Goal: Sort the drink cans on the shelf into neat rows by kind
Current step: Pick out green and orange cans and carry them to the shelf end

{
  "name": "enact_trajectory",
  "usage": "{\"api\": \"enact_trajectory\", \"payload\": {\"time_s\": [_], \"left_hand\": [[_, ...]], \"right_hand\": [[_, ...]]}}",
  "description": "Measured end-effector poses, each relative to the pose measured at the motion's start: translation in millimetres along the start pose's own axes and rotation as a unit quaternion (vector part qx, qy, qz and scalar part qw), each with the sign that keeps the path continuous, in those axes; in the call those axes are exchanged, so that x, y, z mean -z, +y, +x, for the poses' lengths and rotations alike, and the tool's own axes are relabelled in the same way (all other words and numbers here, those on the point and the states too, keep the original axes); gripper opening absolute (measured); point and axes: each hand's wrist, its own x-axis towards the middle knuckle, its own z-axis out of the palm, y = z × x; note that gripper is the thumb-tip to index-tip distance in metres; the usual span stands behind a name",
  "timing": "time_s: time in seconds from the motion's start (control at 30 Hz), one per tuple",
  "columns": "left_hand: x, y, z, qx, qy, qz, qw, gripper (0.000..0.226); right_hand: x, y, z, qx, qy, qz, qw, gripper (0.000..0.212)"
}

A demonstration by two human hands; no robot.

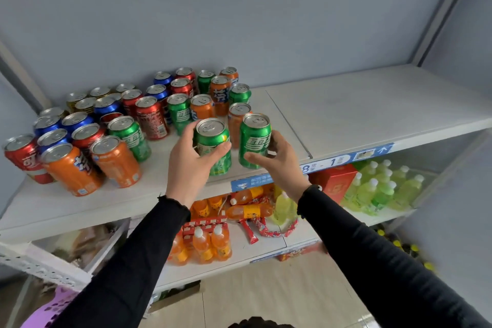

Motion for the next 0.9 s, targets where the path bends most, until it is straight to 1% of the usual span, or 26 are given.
{"api": "enact_trajectory", "payload": {"time_s": [0.13,0.23,0.4,0.5,0.67,0.9], "left_hand": [[-81.4,37.3,2.7,-0.017,-0.048,-0.023,0.998,0.067],[-152.3,67.9,2.4,-0.016,-0.072,-0.041,0.996,0.064],[-267.5,117.6,2.0,-0.016,-0.095,-0.063,0.993,0.058],[-320.8,142.9,6.3,-0.015,-0.107,-0.076,0.991,0.056],[-385.7,169.6,26.5,-0.018,-0.127,-0.084,0.988,0.052],[-454.2,177.5,83.0,-0.034,-0.15,-0.095,0.984,0.055]], "right_hand": [[92.1,15.7,-11.7,-0.009,0.035,0.011,0.999,0.054],[171.2,31.1,-20.7,-0.019,0.062,-0.007,0.998,0.055],[303.6,54.4,-24.1,-0.022,0.098,-0.039,0.994,0.06],[364.9,58.6,-18.6,-0.024,0.11,-0.038,0.993,0.058],[434.7,65.0,1.6,-0.019,0.128,-0.036,0.991,0.055],[489.3,86.2,56.8,-0.017,0.148,-0.024,0.989,0.052]]}}
